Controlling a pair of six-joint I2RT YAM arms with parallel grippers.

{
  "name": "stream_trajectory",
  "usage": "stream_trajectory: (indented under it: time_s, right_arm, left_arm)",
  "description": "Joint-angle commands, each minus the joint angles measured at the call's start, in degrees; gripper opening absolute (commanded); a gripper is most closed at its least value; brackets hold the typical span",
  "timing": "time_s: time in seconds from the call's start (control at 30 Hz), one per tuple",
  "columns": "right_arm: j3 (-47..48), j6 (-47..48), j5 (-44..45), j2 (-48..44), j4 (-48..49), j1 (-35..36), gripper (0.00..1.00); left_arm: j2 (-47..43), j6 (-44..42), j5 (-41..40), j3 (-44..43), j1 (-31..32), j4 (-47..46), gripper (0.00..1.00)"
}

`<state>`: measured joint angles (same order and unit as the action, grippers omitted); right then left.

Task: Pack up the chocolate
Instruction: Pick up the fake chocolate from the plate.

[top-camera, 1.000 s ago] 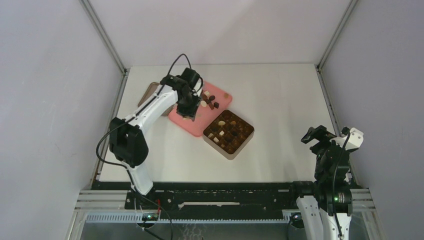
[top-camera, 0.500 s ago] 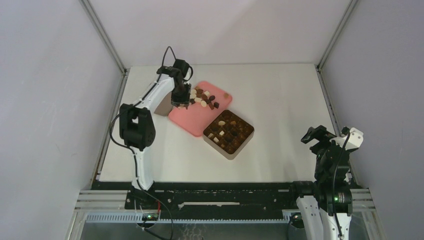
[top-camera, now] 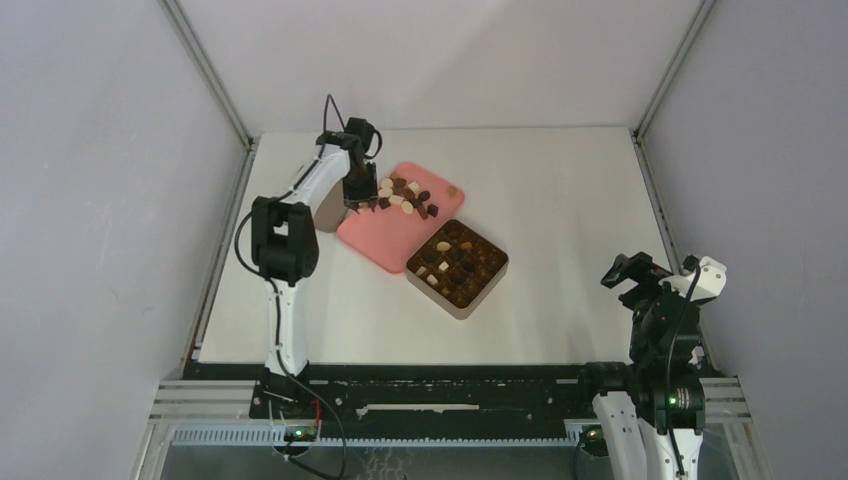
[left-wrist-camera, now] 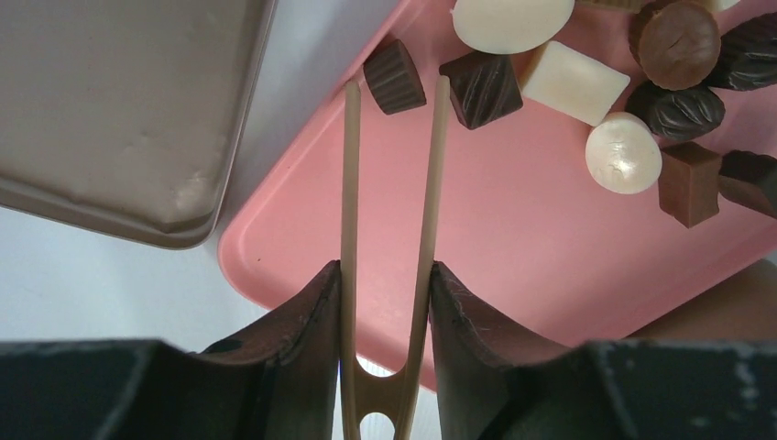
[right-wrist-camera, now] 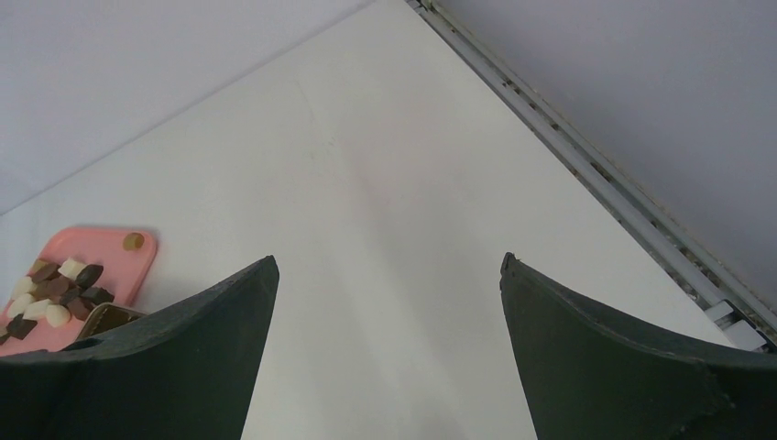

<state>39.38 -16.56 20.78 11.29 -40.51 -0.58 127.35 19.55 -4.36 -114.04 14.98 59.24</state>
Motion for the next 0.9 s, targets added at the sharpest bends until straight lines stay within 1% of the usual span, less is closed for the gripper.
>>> stream_trajectory:
  time_s: [0.0, 0.07, 0.2, 0.3, 0.57, 0.63, 0.7, 0.87]
  right_arm:
    - [0.09, 1.08, -0.30, -0.48, 2.06, 0.40, 1.00]
    - [0.09, 1.09, -0.30, -0.55, 2.07, 0.40, 1.00]
    - [0.09, 1.09, -0.21, -0.45, 2.10, 0.46, 1.00]
    - [0.09, 1.09, -0.21, -0.37, 2.10, 0.40, 1.00]
    - [0.09, 1.15, -0.13, -0.53, 2.11, 0.45, 1.00]
    - [0.09, 1.13, -0.12, -0.64, 2.11, 0.40, 1.00]
    - [0.09, 1.22, -0.13, -0.73, 2.10, 0.40, 1.00]
    - [0.09, 1.17, -0.21, -0.83, 2.19, 0.40, 1.00]
  left_arm:
    - [0.50, 1.54, -0.75, -4.07, -0.69, -1.82, 0.41]
    - [1.14, 1.63, -0.19, -4.69, -0.81, -1.78, 0.40]
    - [1.43, 1.28, 0.33, -4.56, -0.82, -1.51, 0.35]
    - [0.52, 0.73, 0.15, -3.55, -0.82, -1.27, 0.28]
    - [-6.05, -2.00, -0.10, 1.93, -0.79, -0.72, 0.12]
    - [-7.73, -2.95, 0.00, 3.76, -0.83, -0.62, 0.11]
    - [-9.24, -3.66, -0.03, 5.43, -0.83, -0.51, 0.07]
    - [-12.82, -5.06, 1.26, 10.18, -0.77, -0.38, 0.06]
